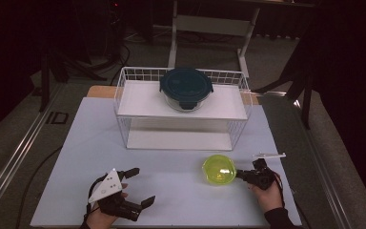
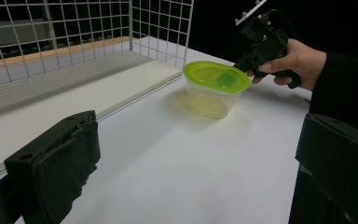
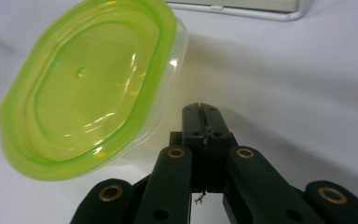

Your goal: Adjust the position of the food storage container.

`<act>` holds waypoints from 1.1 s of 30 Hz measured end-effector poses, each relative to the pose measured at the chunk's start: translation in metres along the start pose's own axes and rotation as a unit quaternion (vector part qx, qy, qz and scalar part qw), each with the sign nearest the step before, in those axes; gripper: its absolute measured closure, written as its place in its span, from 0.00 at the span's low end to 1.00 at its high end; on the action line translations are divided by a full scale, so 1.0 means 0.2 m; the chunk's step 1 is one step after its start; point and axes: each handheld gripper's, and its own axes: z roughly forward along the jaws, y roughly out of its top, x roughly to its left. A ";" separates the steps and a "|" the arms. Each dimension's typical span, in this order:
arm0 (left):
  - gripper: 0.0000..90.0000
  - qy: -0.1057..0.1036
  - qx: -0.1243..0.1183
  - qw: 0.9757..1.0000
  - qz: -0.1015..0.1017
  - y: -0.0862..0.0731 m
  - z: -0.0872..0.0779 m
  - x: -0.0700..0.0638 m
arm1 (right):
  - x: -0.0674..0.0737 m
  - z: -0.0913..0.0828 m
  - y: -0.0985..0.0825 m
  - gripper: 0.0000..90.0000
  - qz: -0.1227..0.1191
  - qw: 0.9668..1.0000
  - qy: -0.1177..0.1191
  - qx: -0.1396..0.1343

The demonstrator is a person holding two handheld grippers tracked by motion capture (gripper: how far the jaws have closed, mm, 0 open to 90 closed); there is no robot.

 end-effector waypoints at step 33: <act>0.00 -0.002 0.001 1.000 -0.001 0.00 0.00 0.00 | 0.28 0.28 0.09 1.00 -0.046 0.996 0.067 0.045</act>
